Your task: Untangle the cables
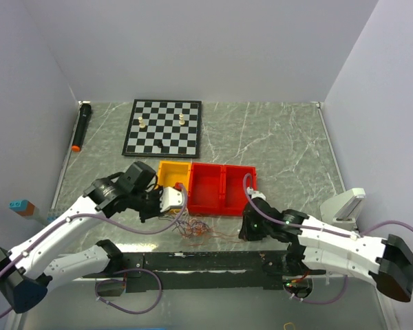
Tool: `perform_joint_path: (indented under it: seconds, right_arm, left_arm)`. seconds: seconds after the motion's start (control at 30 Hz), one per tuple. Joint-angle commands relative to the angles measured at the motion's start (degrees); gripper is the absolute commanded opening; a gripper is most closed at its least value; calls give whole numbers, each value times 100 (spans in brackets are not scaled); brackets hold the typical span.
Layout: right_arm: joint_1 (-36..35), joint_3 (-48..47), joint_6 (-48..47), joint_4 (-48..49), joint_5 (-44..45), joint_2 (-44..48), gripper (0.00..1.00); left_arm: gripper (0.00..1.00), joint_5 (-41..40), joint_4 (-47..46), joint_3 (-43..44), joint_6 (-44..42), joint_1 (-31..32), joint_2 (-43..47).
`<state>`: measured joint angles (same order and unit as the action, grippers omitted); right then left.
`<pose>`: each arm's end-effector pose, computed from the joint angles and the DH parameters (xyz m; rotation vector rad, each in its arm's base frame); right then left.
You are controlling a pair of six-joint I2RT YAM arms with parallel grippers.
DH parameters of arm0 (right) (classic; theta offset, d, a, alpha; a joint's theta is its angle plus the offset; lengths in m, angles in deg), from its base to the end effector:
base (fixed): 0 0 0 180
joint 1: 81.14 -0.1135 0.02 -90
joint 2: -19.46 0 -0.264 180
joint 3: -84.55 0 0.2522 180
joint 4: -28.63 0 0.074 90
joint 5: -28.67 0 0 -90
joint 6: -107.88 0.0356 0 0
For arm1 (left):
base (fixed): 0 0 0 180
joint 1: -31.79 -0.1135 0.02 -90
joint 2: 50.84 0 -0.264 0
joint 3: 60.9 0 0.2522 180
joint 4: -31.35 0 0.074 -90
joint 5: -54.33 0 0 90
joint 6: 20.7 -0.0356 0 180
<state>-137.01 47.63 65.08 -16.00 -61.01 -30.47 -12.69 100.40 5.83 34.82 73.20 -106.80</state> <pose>0.0868 0.1277 0.1662 -0.2034 2.7130 0.6134 0.1229 -0.1269 0.2886 1.6901 1.9271 -0.5632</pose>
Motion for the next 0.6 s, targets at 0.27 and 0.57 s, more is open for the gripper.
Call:
perform_joint_path:
  seconds: [0.27,0.57]
  right_arm:
    - [-108,-1629,79,-1561,1452,2504,0]
    - [-99,-3334,-580,-2318,2929,2805,0]
  left_arm:
    - [4,-1753,307,-1324,-700,-168,912]
    - [4,-2579,-62,-2072,-1060,-221,921]
